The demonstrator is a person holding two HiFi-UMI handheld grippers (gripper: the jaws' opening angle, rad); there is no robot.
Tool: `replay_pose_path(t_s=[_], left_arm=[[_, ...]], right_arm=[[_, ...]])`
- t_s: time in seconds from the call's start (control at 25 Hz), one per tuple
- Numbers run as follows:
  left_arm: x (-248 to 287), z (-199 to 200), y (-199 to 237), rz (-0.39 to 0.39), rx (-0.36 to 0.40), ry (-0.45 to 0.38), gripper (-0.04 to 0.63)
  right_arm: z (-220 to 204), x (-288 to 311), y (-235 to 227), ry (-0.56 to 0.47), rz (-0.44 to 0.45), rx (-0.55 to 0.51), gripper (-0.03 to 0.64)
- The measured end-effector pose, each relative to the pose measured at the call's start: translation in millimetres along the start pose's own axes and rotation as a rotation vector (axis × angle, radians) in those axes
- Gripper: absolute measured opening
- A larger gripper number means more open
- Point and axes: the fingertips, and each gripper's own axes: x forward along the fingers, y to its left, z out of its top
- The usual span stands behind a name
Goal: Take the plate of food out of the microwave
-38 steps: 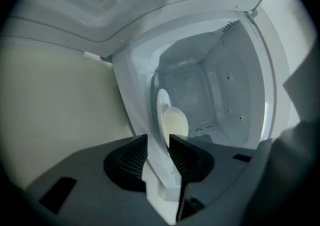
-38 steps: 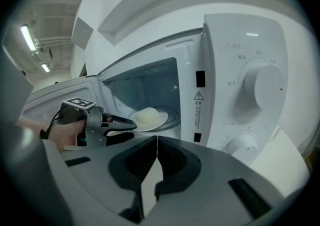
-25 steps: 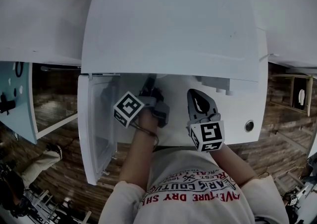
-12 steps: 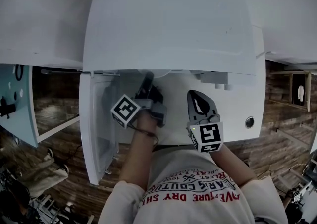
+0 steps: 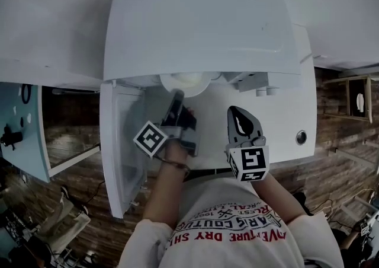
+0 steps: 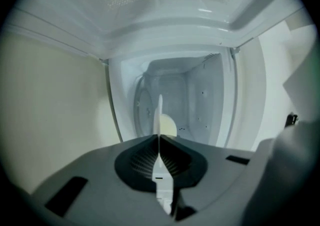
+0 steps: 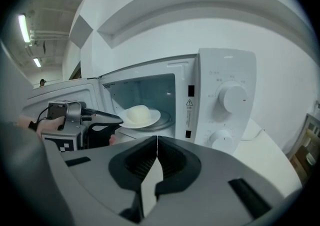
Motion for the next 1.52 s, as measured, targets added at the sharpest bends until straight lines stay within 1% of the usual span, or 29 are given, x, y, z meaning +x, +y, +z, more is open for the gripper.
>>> replay_pose_path(t_s=[0.08,0.24,0.4,0.56,0.76,0.88,1.04,1.32,1.52], left_arm=[[-11,-5,-2,-0.002,0.013,0.015,0.015],[-31,-17,-20,-0.042,-0.009,0.046,0.015],[-57,-29,-33,-0.046,0.000,0.064,0.015],[-83,-48,-53,-0.068,0.016,0.073,0.015],[-108,-71,-73,-0.085,0.025,0.068,0.015],[-127,-86,-87,-0.106,0.033,0.060,0.015],[-148,-103,-108,-0.141,0.056,0.050,0.015],[-175,-115,-147,-0.208,0.057,0.017,0.015],[-186,-120,-159,-0.204,0.074,0.018,0.015]], right_arm=[[3,-9,1,-0.017,-0.014,0.006,0.012],[11,-23,0,-0.055,-0.047,0.029,0.012],[25,-35,0,-0.097,-0.061,0.041,0.012],[37,-52,4,-0.140,-0.041,0.038,0.012],[35,-74,4,-0.158,-0.030,0.043,0.012],[34,-98,4,-0.172,-0.018,0.036,0.012],[37,-129,5,-0.196,0.022,0.033,0.012],[53,-175,17,-0.263,0.044,-0.033,0.012],[58,-190,21,-0.289,0.058,-0.044,0.012]])
